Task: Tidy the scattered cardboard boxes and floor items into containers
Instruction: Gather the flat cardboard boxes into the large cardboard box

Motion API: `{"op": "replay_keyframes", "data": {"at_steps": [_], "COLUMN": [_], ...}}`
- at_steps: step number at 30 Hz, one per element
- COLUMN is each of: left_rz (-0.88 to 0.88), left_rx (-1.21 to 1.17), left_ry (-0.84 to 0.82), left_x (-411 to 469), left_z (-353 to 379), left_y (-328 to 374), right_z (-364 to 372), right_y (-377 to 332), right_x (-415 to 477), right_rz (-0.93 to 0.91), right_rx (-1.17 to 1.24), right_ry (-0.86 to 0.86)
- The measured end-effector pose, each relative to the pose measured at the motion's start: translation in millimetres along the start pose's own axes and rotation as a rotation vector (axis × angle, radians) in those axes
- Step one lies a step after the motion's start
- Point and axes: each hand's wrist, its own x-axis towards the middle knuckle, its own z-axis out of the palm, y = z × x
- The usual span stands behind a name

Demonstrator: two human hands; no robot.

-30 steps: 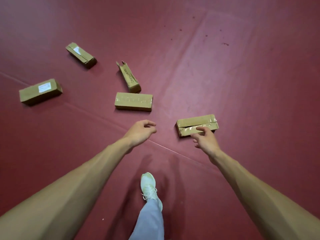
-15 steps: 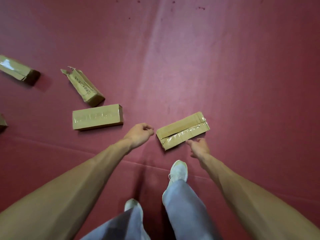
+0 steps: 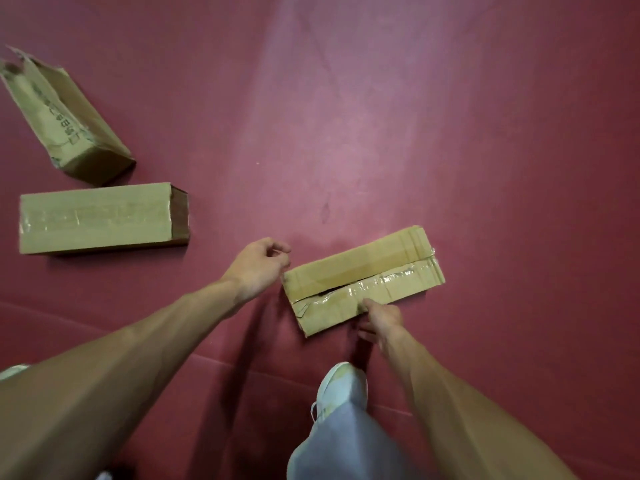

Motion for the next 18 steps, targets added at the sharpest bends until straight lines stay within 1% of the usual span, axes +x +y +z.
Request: {"op": "replay_keyframes", "data": {"at_steps": [3,5,8,11,13,18], "left_rz": [0.024,0.032,0.031,0.037,0.063,0.101], "left_rx": [-0.055,-0.090,-0.127,-0.167,-0.188,-0.169], "left_ry": [0.026,0.033,0.084,0.120,0.126,0.184], "left_x": [15.2,17.7,14.6,5.9,0.2,-13.4], "left_z": [-10.6,-27.8,-69.8,-127.7,-173.4,-299.4], "left_y": [-22.3,-32.7,-41.7,-47.9,-56.6,-103.4], "right_z": [16.9,27.2,45.8,82.4,117.0,226.1], "right_y": [1.4,-2.1,-24.2,-58.4,-79.6,-120.8], "right_x": [23.8,23.6,-2.8,-58.4,-99.6,-184.6], "right_rz": [0.006,-0.029,-0.188,-0.416,-0.539,-0.734], "right_rx": [0.061,0.082,-0.068,-0.289,-0.385,-0.457], "right_ry": [0.126,0.241,0.311,0.319,0.299,0.209]}}
